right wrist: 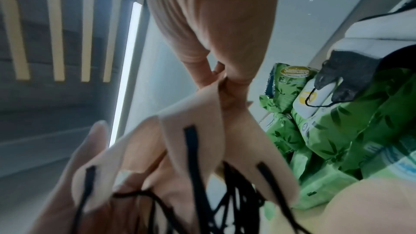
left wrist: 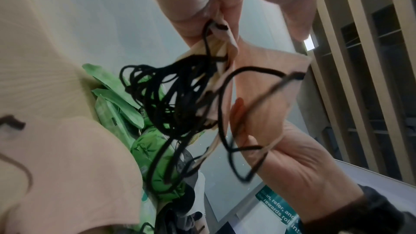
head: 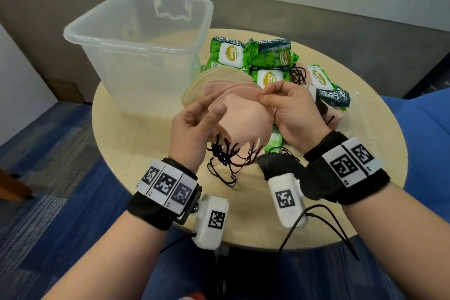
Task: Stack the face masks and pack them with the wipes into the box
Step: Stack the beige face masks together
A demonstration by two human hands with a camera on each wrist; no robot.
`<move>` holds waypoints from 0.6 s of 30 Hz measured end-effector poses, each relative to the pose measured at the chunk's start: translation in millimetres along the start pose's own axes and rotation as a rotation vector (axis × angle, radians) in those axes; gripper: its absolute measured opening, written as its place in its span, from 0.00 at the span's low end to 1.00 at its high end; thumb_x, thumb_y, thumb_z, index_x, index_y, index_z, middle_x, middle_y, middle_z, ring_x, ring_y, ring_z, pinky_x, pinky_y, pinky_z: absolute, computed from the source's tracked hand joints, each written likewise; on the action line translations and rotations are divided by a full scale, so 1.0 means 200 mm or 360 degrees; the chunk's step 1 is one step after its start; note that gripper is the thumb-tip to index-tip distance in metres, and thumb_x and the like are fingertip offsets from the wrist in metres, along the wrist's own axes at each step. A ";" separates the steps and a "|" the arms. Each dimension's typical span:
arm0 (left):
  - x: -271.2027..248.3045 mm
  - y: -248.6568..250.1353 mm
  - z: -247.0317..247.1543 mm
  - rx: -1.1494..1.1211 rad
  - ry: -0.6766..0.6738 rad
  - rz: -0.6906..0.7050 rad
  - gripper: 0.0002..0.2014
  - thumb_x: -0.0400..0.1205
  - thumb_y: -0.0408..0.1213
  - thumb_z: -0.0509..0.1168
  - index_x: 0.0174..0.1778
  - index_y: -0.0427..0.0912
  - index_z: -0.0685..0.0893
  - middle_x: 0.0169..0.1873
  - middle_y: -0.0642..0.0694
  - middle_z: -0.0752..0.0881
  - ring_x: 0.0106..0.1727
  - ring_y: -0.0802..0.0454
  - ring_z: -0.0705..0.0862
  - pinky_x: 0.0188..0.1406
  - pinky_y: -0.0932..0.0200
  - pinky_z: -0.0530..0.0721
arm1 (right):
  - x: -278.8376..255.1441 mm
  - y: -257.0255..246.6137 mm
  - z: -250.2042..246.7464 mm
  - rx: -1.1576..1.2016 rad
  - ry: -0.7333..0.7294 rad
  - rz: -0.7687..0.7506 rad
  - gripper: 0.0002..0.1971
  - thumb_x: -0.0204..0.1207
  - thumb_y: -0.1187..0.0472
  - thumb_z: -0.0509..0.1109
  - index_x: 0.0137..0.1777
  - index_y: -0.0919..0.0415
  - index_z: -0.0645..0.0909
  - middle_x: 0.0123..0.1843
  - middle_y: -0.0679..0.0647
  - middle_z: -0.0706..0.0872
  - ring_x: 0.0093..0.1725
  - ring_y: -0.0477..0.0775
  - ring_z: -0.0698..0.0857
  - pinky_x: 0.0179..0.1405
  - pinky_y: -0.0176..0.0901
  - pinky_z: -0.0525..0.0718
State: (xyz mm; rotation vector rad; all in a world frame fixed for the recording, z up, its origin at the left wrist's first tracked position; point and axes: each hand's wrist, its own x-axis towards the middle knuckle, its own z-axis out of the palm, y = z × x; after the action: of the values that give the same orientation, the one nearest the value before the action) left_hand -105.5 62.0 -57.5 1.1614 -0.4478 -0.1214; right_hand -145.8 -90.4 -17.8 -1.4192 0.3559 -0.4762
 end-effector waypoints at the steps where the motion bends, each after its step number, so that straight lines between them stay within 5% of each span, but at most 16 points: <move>1: 0.00 0.00 0.00 0.0047 0.0024 -0.0011 0.23 0.66 0.47 0.76 0.53 0.38 0.86 0.33 0.49 0.86 0.34 0.63 0.82 0.38 0.70 0.81 | -0.01 0.01 0.01 -0.0048 0.0013 -0.0048 0.14 0.72 0.80 0.66 0.34 0.61 0.76 0.33 0.55 0.82 0.37 0.52 0.82 0.42 0.41 0.81; 3: 0.00 0.00 0.00 0.0177 0.0081 -0.0018 0.17 0.72 0.30 0.75 0.56 0.43 0.85 0.45 0.42 0.89 0.46 0.61 0.84 0.53 0.63 0.84 | -0.02 0.02 0.02 -0.0141 0.0038 -0.0117 0.14 0.72 0.79 0.67 0.35 0.60 0.76 0.34 0.54 0.82 0.37 0.47 0.82 0.44 0.39 0.81; 6: 0.00 0.01 0.00 0.0215 0.0071 0.0056 0.19 0.75 0.20 0.68 0.59 0.42 0.81 0.35 0.34 0.83 0.37 0.71 0.82 0.43 0.74 0.80 | -0.04 0.04 0.03 -0.0595 0.0150 -0.0281 0.12 0.73 0.71 0.70 0.37 0.54 0.74 0.36 0.48 0.81 0.38 0.42 0.81 0.45 0.37 0.80; 9: 0.00 0.02 0.00 0.0220 0.0037 0.0097 0.19 0.76 0.19 0.66 0.62 0.39 0.79 0.36 0.38 0.82 0.28 0.74 0.79 0.34 0.79 0.75 | -0.07 0.02 0.02 -0.1177 0.0151 -0.0589 0.08 0.72 0.64 0.71 0.47 0.55 0.74 0.48 0.49 0.79 0.48 0.49 0.77 0.49 0.36 0.74; 12: 0.01 0.02 -0.02 0.0186 -0.0010 0.0087 0.18 0.76 0.20 0.67 0.58 0.42 0.83 0.39 0.53 0.90 0.38 0.69 0.84 0.43 0.72 0.81 | -0.10 -0.04 0.03 -0.1496 -0.0076 -0.0903 0.17 0.69 0.53 0.69 0.58 0.54 0.79 0.58 0.52 0.78 0.59 0.53 0.73 0.58 0.48 0.69; 18: 0.00 0.00 -0.02 0.0143 -0.0101 0.0068 0.15 0.74 0.22 0.69 0.51 0.44 0.86 0.40 0.57 0.91 0.47 0.59 0.88 0.48 0.65 0.84 | -0.08 -0.08 0.04 -0.1761 -0.0363 -0.0899 0.20 0.65 0.49 0.78 0.57 0.51 0.82 0.52 0.47 0.80 0.58 0.54 0.74 0.59 0.54 0.67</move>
State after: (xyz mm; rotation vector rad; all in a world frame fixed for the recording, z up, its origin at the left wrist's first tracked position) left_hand -103.2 65.1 -59.0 1.2383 -0.5382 -0.1023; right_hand -158.0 -77.3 -0.9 -2.6575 -0.0134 -0.5893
